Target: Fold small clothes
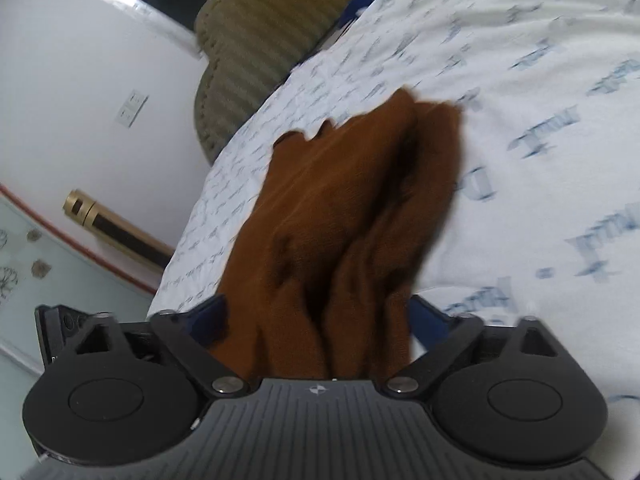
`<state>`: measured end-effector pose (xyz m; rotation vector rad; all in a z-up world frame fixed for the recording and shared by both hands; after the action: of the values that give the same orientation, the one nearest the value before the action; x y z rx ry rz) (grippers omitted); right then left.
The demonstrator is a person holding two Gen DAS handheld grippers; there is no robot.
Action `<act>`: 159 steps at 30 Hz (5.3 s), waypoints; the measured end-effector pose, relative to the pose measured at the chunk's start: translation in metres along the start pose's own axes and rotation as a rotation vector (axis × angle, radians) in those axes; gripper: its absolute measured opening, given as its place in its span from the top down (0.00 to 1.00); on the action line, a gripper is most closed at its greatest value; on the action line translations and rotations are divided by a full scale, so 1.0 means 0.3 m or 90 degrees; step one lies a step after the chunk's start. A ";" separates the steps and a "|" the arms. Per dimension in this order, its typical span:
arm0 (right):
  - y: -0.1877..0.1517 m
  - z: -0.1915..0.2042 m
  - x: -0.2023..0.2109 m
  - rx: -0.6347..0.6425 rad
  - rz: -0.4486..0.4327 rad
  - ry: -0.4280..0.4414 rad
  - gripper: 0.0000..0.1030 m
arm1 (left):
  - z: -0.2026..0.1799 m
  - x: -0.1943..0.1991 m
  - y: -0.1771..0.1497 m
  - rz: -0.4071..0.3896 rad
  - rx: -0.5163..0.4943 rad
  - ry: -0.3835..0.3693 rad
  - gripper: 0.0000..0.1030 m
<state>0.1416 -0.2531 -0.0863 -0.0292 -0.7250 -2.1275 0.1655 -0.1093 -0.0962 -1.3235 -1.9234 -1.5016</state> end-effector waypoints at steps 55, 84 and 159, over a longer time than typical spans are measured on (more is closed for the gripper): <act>-0.345 0.411 0.125 0.219 -0.049 -0.079 0.01 | 0.100 0.270 -0.291 -0.153 -0.129 0.360 0.24; -0.384 0.220 0.042 0.385 -0.060 -0.406 0.00 | 0.143 0.276 -0.305 -0.210 -0.116 0.383 0.06; -0.374 0.134 0.032 0.358 -0.037 -0.415 0.00 | 0.187 0.257 -0.309 -0.197 -0.103 0.407 0.00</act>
<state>0.0429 -0.1884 -0.1050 -0.4140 -1.6991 -1.8884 0.0644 -0.0243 -0.1105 -0.4951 -1.6452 -1.9579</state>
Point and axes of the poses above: each gripper's, at about its wrist camera, not at the fingertips, and x roughly against the way its jaws point, z to its left, y to its top, the point moved 10 cm from there along -x, roughly the way its jaws point, and after that the axes turned 14 degrees about y, right-handed, at the moved point
